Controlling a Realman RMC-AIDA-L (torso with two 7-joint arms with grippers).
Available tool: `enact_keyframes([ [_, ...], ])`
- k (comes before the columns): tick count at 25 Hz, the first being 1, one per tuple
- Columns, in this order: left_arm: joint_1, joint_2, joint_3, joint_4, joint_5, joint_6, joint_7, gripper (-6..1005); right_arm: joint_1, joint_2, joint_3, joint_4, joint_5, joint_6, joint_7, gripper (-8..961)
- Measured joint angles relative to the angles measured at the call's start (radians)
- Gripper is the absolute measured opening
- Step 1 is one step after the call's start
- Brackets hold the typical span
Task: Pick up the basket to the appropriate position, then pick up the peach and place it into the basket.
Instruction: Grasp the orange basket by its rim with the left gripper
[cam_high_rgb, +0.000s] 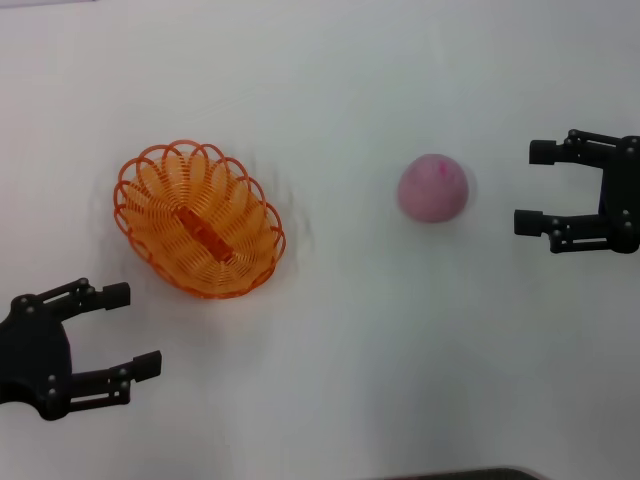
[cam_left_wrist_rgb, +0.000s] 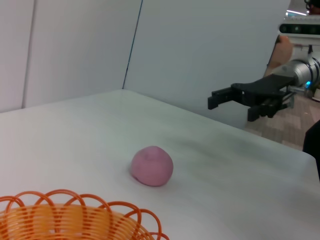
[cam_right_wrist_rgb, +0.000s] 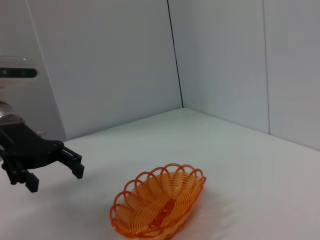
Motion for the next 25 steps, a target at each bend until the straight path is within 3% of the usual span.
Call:
enact_keyframes([
  [25,-0.011,-0.001,0.005,0.0,-0.007,-0.005,0.006,872,0.016,0.006,-0.008,0.005,-0.006,0.021,-0.008,944],
])
